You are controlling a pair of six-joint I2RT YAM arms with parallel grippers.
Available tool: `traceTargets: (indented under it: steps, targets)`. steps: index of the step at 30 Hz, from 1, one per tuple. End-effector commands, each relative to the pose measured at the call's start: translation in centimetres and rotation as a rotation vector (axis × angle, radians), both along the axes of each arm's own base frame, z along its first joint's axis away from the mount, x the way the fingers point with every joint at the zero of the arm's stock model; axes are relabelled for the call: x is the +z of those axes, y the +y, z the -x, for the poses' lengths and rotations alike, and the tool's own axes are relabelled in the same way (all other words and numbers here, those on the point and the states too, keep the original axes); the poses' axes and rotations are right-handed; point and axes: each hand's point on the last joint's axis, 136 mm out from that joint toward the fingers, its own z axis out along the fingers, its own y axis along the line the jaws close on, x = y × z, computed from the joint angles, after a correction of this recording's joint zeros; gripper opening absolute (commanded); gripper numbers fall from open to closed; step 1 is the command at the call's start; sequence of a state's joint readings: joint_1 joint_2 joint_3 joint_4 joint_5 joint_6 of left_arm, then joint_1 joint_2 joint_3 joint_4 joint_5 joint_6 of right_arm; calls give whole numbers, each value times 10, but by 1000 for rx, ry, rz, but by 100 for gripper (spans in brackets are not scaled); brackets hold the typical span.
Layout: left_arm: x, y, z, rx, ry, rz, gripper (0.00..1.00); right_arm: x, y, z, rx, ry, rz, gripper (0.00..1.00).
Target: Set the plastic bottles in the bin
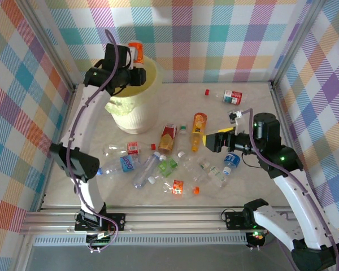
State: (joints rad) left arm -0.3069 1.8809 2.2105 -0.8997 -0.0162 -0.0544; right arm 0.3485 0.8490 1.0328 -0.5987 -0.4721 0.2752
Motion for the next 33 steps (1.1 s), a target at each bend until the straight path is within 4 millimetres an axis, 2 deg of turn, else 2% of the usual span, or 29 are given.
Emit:
traceTargets:
  steps: [1,6,16,23,33]
  targets:
    - [-16,12,-11,12,52,-54,47,0,0,6,7,3,-1,100]
    - [-36,17,-24,17,98,-58,47,-7,-3,6,-8,17,14,100]
    - [-64,32,-32,37,168,-70,50,-14,-1,1,-12,47,13,100]
    - [-65,35,-33,37,176,-41,62,-22,-2,-1,-30,85,16,99]
    - [-47,34,-28,33,141,-18,71,-36,-6,0,-61,138,41,98]
